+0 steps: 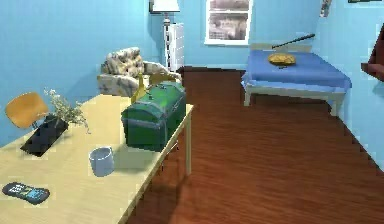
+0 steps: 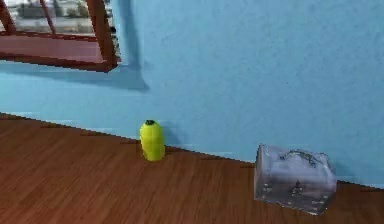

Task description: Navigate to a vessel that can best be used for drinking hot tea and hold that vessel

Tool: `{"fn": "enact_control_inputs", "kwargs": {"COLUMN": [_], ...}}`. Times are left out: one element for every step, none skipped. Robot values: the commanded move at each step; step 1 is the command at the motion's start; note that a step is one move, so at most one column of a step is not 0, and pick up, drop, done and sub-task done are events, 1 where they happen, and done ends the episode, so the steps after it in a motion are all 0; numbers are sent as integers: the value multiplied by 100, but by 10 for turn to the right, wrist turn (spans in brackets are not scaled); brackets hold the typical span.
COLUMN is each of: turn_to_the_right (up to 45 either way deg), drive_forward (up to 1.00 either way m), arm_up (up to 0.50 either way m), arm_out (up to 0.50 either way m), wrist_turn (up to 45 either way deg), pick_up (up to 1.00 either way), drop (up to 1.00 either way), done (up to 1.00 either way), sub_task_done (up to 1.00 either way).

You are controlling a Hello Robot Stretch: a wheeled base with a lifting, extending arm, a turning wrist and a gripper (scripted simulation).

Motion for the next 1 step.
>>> {"fn": "enact_control_inputs", "kwargs": {"turn_to_the_right": [-450], "drive_forward": [0], "arm_up": [0], "arm_out": [0], "wrist_turn": [0], "pick_up": [0], "drop": [0], "done": [0], "sub_task_done": [0]}}
